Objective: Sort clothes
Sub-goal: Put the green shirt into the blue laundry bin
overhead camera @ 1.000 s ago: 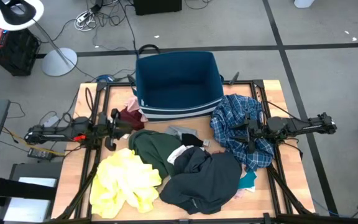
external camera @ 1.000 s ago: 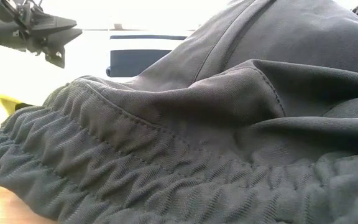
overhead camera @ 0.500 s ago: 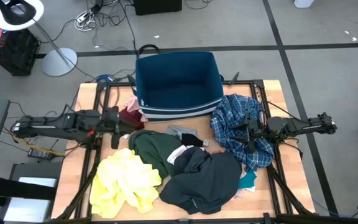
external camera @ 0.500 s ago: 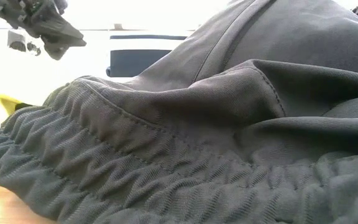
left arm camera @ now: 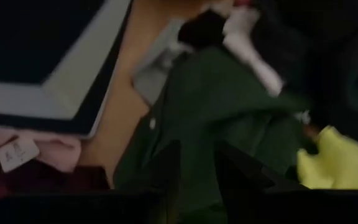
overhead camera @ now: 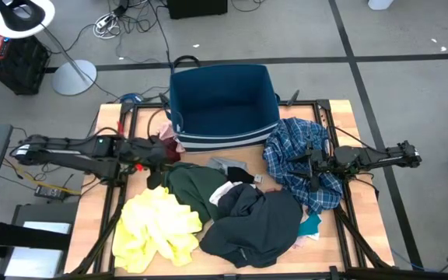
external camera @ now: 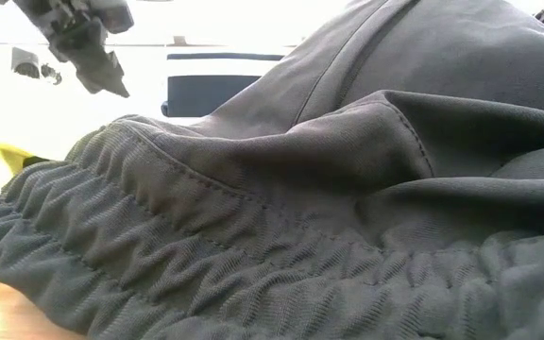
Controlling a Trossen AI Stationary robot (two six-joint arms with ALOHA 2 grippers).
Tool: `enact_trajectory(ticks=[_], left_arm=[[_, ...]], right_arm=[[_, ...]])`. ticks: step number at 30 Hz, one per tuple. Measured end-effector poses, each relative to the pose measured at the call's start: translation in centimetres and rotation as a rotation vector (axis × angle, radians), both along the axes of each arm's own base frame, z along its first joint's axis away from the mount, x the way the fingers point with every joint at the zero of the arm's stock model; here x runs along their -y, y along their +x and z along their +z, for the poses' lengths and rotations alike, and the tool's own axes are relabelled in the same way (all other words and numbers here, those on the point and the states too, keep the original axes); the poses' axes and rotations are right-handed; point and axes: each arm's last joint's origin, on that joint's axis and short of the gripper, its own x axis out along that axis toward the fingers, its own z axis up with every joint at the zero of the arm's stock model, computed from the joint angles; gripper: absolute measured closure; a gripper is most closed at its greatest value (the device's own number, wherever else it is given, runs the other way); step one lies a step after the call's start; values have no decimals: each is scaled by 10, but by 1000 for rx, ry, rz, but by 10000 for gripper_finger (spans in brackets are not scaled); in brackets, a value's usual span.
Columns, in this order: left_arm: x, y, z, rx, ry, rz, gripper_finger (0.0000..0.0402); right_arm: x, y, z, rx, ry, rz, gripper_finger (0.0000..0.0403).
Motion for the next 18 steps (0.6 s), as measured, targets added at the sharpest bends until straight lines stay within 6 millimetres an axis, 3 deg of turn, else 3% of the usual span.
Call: enact_trajectory(ticks=[18], left_arm=[[3, 26, -26, -178, -130, 49, 284]], right_arm=[[0, 0, 0, 0, 0, 0, 195]])
